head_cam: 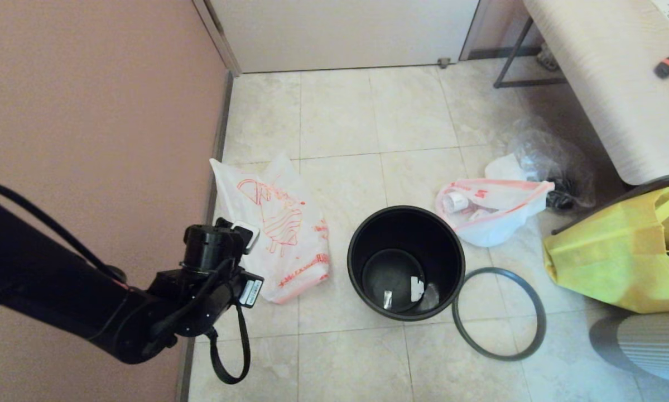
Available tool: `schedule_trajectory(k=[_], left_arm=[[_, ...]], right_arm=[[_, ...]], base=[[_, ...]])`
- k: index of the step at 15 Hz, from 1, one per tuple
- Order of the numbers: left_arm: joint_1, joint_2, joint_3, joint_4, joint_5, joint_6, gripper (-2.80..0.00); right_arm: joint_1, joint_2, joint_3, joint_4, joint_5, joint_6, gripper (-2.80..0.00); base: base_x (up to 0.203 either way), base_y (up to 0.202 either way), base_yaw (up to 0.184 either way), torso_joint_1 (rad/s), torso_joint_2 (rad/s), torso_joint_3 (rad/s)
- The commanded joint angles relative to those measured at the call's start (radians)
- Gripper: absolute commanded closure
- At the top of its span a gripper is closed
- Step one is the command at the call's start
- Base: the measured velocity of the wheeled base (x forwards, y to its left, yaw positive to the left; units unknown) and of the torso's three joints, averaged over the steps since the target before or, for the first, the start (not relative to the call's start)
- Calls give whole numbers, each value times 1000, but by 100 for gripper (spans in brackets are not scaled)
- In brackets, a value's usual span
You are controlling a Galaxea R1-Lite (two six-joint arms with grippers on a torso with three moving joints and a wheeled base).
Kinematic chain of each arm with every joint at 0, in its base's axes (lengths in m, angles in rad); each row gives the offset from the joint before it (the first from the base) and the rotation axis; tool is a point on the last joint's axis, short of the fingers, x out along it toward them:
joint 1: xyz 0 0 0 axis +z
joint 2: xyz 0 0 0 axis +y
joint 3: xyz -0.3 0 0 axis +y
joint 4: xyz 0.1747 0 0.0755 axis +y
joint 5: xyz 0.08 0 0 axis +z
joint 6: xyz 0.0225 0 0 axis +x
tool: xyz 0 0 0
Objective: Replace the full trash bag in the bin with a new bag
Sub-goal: Pick up a new trash bag
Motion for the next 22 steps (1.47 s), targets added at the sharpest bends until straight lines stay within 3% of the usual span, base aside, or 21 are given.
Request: schedule_trajectory(k=[1,4,5,16,19,22], left_arm=[[6,175,-9,-75,0,16,0],[10,337,-54,-162,-12,64,0],[10,388,-82,-170,-18,78,-280],[3,736,-446,-181,-21,186,-280],[5,808,-517,-239,-16,191,-280],[22,841,-616,-275,45,220,-280]], right_arm=[[-1,2,-1,0,0,0,0],[-1,2,-1,0,0,-1,0],[0,2,-1,0,0,1,0],[0,2,-1,0,0,-1,0],[0,2,-1,0,0,-1,0],[0,2,-1,0,0,0,0]], base=[[0,0,0,0,0,0],[0,0,0,0,0,0],[0,0,0,0,0,0],[0,0,0,0,0,0],[0,0,0,0,0,0],[0,0,0,0,0,0]])
